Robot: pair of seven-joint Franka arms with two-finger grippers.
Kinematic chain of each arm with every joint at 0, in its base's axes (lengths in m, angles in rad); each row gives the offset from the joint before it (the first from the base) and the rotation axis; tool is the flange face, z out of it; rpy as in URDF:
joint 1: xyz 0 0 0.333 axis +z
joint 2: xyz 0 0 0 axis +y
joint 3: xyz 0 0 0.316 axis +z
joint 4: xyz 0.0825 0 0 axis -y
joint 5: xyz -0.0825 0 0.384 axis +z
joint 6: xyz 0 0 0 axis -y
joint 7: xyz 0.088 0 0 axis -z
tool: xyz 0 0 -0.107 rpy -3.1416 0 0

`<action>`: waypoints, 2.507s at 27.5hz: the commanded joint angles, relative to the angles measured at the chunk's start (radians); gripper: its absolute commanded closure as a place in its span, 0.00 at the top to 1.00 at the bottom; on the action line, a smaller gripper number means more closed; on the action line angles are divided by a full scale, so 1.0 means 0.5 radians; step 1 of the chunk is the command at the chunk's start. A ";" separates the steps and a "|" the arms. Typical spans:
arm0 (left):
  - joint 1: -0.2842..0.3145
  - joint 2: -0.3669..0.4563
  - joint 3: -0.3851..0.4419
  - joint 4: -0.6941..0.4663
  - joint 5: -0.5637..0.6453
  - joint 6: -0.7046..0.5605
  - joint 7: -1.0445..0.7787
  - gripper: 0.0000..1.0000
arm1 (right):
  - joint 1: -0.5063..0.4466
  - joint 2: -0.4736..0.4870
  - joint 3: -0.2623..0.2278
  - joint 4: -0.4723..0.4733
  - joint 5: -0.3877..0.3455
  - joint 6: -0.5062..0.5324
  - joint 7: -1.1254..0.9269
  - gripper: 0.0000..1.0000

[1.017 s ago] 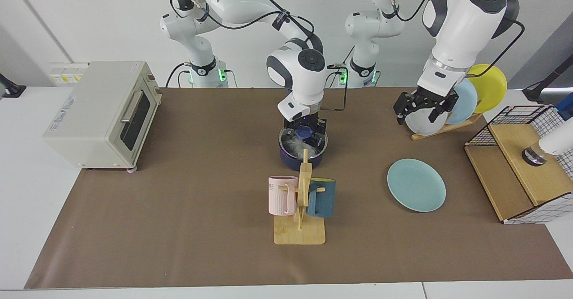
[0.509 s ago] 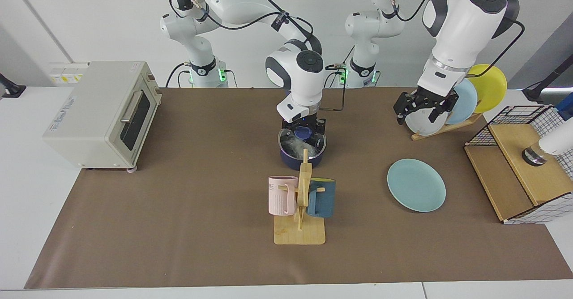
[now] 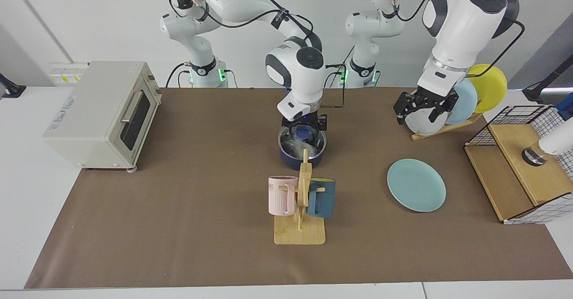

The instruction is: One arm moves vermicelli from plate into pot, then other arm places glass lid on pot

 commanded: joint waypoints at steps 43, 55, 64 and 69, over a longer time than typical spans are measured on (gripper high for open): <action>0.010 -0.034 -0.004 -0.008 -0.027 -0.037 0.026 1.00 | -0.534 -0.448 -0.745 -0.117 0.165 -0.149 -1.855 1.00; 0.007 -0.034 -0.007 -0.008 -0.027 -0.034 0.014 1.00 | -0.528 -0.485 -0.861 -0.018 0.159 -0.113 -1.855 1.00; 0.007 -0.034 -0.004 -0.008 -0.027 -0.034 0.010 1.00 | -0.626 -0.727 -0.862 -0.092 0.168 -0.293 -1.849 1.00; 0.007 -0.034 -0.004 -0.008 -0.027 -0.034 0.007 1.00 | -0.626 -0.957 -0.859 -0.291 0.165 -0.315 -1.842 1.00</action>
